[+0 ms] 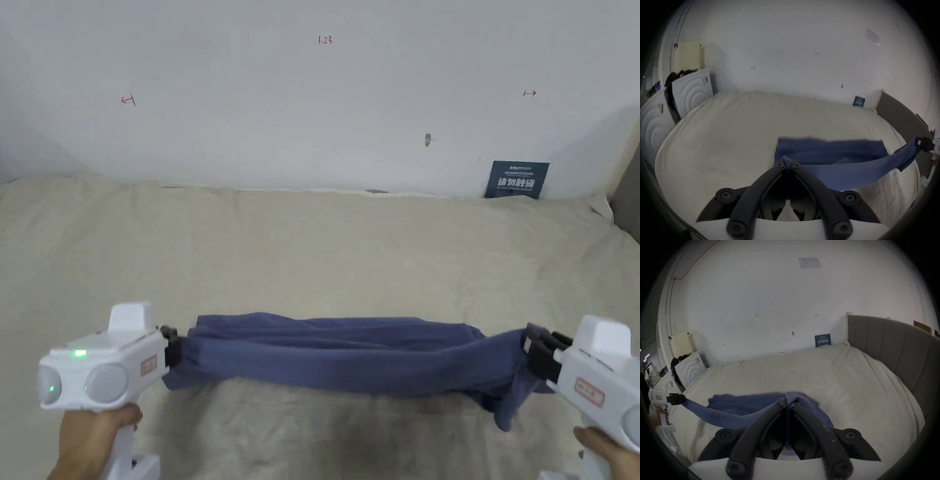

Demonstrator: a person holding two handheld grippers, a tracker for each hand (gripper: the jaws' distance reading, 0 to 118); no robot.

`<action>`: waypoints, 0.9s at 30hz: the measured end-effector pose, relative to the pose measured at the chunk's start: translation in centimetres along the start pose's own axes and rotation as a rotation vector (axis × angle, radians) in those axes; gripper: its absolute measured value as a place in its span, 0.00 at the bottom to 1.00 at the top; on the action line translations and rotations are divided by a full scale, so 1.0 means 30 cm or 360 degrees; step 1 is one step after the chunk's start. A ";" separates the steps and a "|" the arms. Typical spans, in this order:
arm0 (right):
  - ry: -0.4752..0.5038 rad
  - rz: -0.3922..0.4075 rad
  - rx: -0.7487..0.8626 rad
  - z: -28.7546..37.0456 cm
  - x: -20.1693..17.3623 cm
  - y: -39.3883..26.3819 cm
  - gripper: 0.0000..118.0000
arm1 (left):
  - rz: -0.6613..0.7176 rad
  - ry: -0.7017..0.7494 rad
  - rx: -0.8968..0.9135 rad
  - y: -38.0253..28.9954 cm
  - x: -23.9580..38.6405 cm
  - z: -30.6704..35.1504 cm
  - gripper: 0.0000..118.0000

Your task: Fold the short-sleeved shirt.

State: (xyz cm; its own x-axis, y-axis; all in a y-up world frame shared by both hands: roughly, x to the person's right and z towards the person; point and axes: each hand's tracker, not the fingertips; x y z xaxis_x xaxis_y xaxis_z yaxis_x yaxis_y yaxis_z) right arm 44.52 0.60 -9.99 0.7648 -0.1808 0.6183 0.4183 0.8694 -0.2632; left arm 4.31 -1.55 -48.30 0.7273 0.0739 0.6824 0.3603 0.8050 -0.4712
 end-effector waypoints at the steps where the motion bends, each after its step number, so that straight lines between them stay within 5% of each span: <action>1: 0.0006 -0.0012 -0.0025 0.038 0.013 -0.043 0.04 | 0.0021 0.0005 -0.0040 -0.053 -0.009 0.029 0.02; 8: 0.0021 -0.0067 -0.0145 0.314 0.024 -0.307 0.04 | 0.0142 0.0049 -0.0185 -0.385 -0.052 0.255 0.02; 14: -0.0027 0.0031 -0.0288 0.455 0.010 -0.491 0.04 | 0.0198 0.0070 -0.0305 -0.578 -0.075 0.355 0.02; 27: -0.0275 -0.0114 -0.0787 0.335 0.030 -0.743 0.05 | 0.0176 0.0201 -0.0517 -0.708 -0.038 0.305 0.05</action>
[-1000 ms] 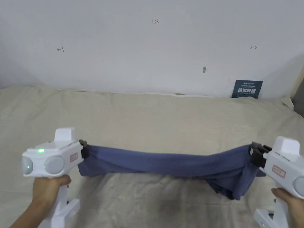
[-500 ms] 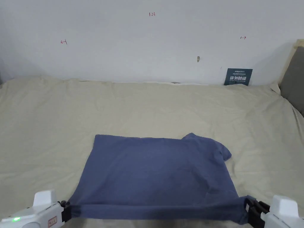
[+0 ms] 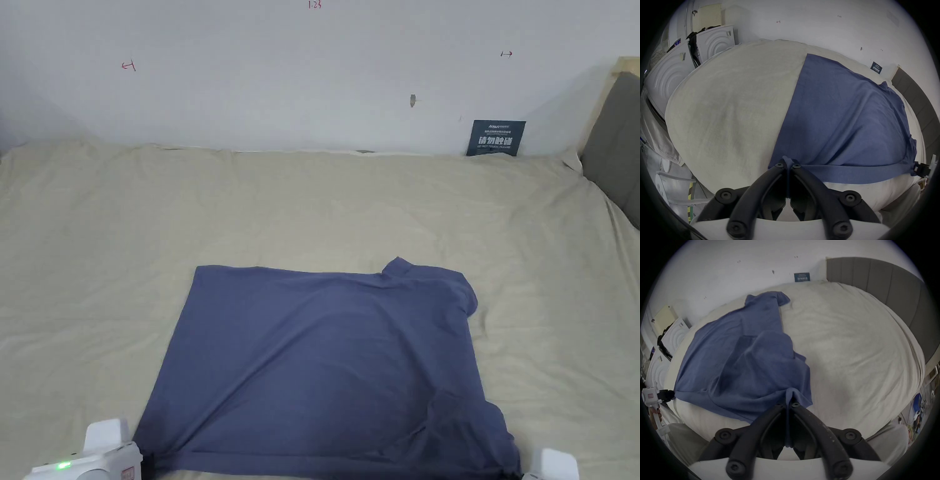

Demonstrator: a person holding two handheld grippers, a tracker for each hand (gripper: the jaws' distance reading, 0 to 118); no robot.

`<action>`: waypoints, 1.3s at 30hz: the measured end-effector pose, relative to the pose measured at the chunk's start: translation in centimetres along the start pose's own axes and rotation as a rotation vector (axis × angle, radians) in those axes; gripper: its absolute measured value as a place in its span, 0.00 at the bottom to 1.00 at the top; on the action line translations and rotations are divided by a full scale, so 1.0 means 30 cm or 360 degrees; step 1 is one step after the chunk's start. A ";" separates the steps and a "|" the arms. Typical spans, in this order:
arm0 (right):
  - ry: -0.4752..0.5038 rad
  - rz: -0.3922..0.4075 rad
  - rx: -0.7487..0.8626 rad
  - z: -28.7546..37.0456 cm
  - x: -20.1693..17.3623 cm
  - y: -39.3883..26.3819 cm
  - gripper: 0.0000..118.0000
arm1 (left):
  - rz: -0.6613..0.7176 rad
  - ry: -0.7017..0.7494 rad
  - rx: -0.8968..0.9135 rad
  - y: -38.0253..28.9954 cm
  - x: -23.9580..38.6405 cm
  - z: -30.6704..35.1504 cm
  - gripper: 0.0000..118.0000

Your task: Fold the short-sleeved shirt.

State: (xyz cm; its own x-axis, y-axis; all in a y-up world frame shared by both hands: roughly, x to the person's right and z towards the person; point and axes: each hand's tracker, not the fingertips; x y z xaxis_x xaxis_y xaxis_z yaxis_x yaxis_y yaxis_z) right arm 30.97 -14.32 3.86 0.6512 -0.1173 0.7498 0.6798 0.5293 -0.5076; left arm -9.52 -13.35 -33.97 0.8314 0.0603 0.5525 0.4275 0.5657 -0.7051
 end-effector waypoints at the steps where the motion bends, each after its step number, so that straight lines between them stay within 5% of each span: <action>1: 0.0001 -0.0007 0.0013 0.001 -0.003 -0.002 0.06 | -0.0002 0.0002 0.0000 0.002 0.001 0.002 0.13; 4: -0.0020 0.0009 0.0019 0.052 -0.028 0.030 0.14 | 0.0057 -0.0035 -0.0038 0.021 -0.001 0.029 0.31; 5: -0.0037 0.0028 0.0050 0.080 -0.038 0.053 0.29 | 0.0075 -0.0058 -0.0034 0.037 0.000 0.047 0.58; 6: -0.0045 0.0054 0.0116 0.113 -0.052 0.080 0.55 | 0.0074 -0.0075 0.0002 0.056 0.009 0.072 0.89; 7: -0.0040 0.0079 0.0175 0.151 -0.068 0.111 0.71 | 0.0087 -0.0088 0.0098 0.079 0.021 0.106 1.00; 9: -0.0054 0.0116 0.0416 0.259 -0.109 0.185 0.87 | 0.0103 -0.0125 0.0331 0.151 0.059 0.222 0.97; 19: -0.0033 0.0290 0.1278 0.700 -0.314 0.382 0.87 | 0.0039 -0.0113 0.1203 0.386 0.233 0.629 0.96; 22: -0.0126 0.0358 0.1367 0.734 -0.356 0.379 0.84 | -0.0031 -0.0079 0.1348 0.381 0.271 0.658 0.80; 23: -0.0144 0.0350 0.1383 0.742 -0.366 0.374 0.78 | -0.0066 -0.0057 0.1391 0.368 0.284 0.663 0.62; 24: -0.0153 0.0357 0.1408 0.747 -0.373 0.365 0.63 | -0.0091 -0.0037 0.1418 0.359 0.297 0.661 0.27; 25: -0.0148 0.0367 0.1421 0.751 -0.376 0.357 0.43 | -0.0092 -0.0024 0.1419 0.351 0.308 0.658 0.05; 26: -0.0147 0.0374 0.1422 0.743 -0.377 0.353 0.17 | -0.0106 -0.0033 0.1410 0.347 0.312 0.653 0.01; 27: -0.0160 0.0382 0.1432 0.742 -0.381 0.347 0.02 | -0.0117 -0.0058 0.1386 0.346 0.311 0.649 0.00; 29: -0.0176 0.0376 0.1444 0.738 -0.380 0.337 0.02 | -0.0080 -0.0202 0.1351 0.344 0.298 0.641 0.00; 39: -0.0134 0.0371 0.1385 0.709 -0.361 0.338 0.02 | -0.0175 -0.0190 0.1166 0.322 0.278 0.601 0.00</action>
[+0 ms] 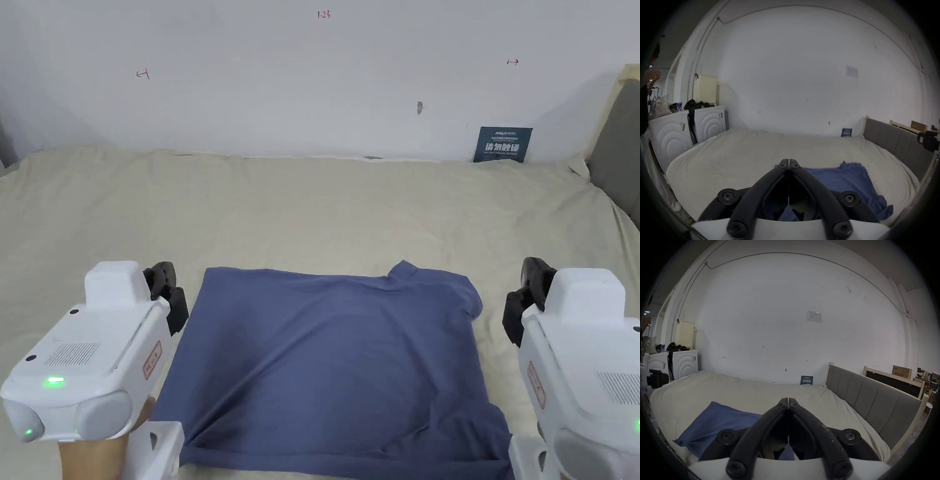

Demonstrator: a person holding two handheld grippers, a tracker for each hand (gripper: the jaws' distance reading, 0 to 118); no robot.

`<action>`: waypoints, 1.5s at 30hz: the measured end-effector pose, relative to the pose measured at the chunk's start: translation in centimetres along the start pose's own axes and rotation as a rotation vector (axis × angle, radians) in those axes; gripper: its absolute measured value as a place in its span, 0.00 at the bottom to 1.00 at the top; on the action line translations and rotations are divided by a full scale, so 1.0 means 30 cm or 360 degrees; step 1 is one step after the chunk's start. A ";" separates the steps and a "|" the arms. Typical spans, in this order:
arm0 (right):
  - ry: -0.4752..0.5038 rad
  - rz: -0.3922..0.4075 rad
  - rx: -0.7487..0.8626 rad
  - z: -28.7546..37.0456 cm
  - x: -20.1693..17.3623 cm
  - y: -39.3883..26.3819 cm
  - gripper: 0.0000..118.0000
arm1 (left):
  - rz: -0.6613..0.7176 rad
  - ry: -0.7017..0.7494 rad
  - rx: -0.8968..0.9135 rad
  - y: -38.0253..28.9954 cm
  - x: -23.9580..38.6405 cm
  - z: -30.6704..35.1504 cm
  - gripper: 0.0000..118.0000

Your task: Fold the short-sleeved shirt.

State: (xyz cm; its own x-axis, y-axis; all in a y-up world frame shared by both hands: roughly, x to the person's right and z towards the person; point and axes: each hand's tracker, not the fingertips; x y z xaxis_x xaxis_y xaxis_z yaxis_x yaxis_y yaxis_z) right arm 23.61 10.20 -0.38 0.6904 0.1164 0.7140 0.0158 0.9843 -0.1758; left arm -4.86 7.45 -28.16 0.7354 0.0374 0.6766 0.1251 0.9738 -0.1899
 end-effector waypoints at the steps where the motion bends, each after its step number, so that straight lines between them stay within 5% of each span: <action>1: 0.0000 0.0004 -0.0004 -0.001 0.000 -0.003 0.02 | -0.0004 -0.0008 -0.0055 -0.016 -0.011 -0.003 0.00; 8: 0.0031 0.0016 -0.0056 -0.017 0.001 -0.024 0.02 | 0.0026 0.0013 -0.0449 -0.192 -0.142 -0.016 0.00; 10: 0.0040 0.0022 -0.0073 -0.026 -0.001 -0.030 0.02 | 0.0047 0.0027 -0.0572 -0.251 -0.185 -0.014 0.07; 12: 0.0051 0.0019 -0.0093 -0.033 -0.005 -0.036 0.02 | 0.0097 0.0066 -0.0649 -0.312 -0.225 -0.008 0.29; 15: 0.0057 0.0007 -0.0111 -0.046 -0.014 -0.048 0.02 | 0.0135 0.0107 -0.0840 -0.403 -0.274 -0.020 0.93; 16: 0.0059 0.0005 -0.0120 -0.051 -0.018 -0.052 0.02 | 0.0152 0.0131 -0.0921 -0.433 -0.285 -0.027 1.00; 26: 0.0103 0.0021 -0.0227 -0.082 -0.047 -0.109 0.02 | 0.0076 0.0161 -0.1159 -0.652 -0.270 -0.079 0.84; 29: 0.0101 0.0016 -0.0267 -0.082 -0.037 -0.129 0.02 | 0.0033 0.0152 -0.1168 -0.688 -0.242 -0.098 0.57; 30: 0.0099 0.0014 -0.0279 -0.081 -0.032 -0.136 0.02 | 0.0020 0.0148 -0.1172 -0.694 -0.235 -0.106 0.29; 31: 0.0094 0.0011 -0.0291 -0.078 -0.025 -0.143 0.02 | 0.0003 0.0145 -0.1176 -0.698 -0.230 -0.112 0.14; 35: 0.0056 0.0007 -0.0360 -0.063 0.022 -0.193 0.05 | 0.0013 0.0130 -0.1144 -0.661 -0.223 -0.113 0.04; 40: 0.0025 -0.0028 -0.0768 -0.086 0.114 -0.395 0.82 | 0.0059 0.0094 -0.1078 -0.606 -0.242 -0.089 0.04; 41: 0.0026 -0.0032 -0.0868 -0.094 0.124 -0.451 0.89 | 0.0052 0.0083 -0.1073 -0.593 -0.238 -0.083 0.04; 45: 0.0020 -0.0065 -0.1158 -0.111 0.138 -0.647 0.89 | 0.0012 0.0051 -0.1064 -0.578 -0.229 -0.088 0.04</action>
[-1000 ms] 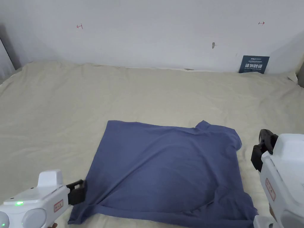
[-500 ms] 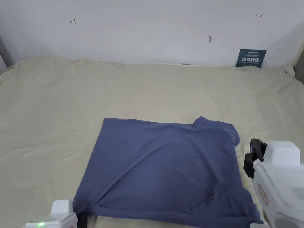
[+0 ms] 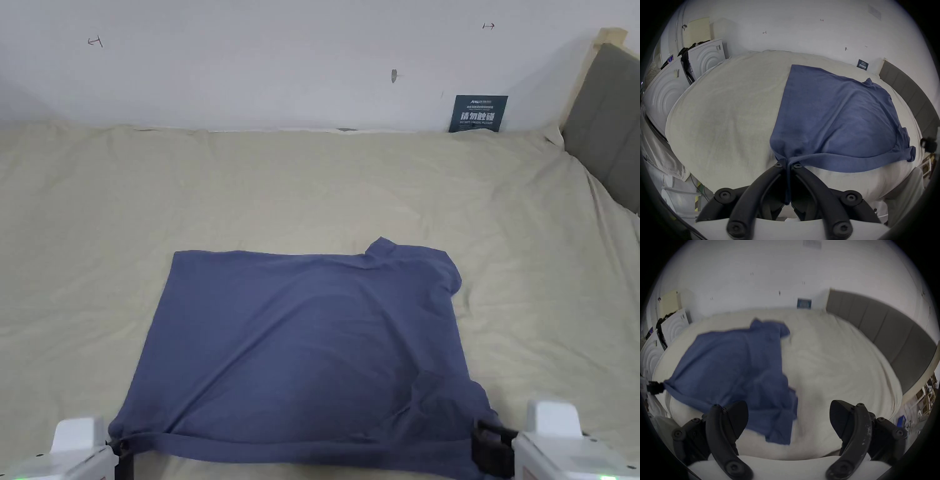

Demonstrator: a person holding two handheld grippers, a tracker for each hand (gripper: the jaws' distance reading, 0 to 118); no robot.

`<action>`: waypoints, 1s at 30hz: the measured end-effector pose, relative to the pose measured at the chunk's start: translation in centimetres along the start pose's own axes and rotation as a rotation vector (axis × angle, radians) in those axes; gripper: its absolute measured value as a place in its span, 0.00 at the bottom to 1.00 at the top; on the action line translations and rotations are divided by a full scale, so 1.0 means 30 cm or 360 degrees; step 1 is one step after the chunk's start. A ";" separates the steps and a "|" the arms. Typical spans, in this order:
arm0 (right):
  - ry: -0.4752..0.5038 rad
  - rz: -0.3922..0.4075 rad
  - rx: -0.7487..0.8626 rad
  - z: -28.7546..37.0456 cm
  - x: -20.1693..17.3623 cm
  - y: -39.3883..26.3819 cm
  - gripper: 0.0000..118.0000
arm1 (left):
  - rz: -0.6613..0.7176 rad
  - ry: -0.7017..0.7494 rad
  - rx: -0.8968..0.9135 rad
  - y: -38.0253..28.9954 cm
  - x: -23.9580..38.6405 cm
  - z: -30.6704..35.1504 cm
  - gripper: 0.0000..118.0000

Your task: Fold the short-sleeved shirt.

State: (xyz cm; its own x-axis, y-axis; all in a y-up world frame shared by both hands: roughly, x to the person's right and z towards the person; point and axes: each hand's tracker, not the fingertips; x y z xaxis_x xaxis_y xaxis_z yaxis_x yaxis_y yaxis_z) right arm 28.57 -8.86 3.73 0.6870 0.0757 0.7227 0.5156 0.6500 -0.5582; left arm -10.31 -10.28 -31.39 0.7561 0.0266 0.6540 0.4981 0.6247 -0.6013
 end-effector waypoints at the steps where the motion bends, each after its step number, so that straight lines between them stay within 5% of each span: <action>1: 0.0016 -0.0018 -0.0041 -0.029 0.001 -0.024 0.86 | -0.0008 0.0000 0.0003 0.004 0.003 0.000 0.04; 4: 0.0062 -0.0039 -0.0119 -0.100 -0.005 -0.070 0.60 | -0.0007 -0.0003 0.0008 0.017 0.008 0.005 0.04; 7: 0.0130 -0.0083 -0.0165 -0.159 0.005 -0.077 0.14 | 0.0007 -0.0008 0.0010 0.022 0.011 0.006 0.04; 9: 0.0178 -0.0089 -0.0150 -0.162 0.003 -0.074 0.06 | 0.0009 -0.0004 0.0007 0.023 0.005 -0.001 0.04; 21: 0.0101 0.0028 0.0417 0.036 -0.023 0.266 0.05 | 0.0138 -0.0065 0.0219 0.265 -0.037 0.049 0.04; 30: 0.0037 0.0100 0.0337 -0.269 -0.069 0.532 0.05 | -0.0021 -0.0022 0.0128 0.553 -0.016 -0.220 0.04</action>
State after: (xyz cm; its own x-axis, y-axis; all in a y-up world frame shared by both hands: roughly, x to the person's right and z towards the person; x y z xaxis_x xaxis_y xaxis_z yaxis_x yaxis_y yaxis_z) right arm 39.49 -4.74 -9.98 0.7272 0.1055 0.6782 0.3538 0.7891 -0.5021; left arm 0.40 -5.08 -44.71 0.7434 0.0284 0.6683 0.4718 0.6859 -0.5540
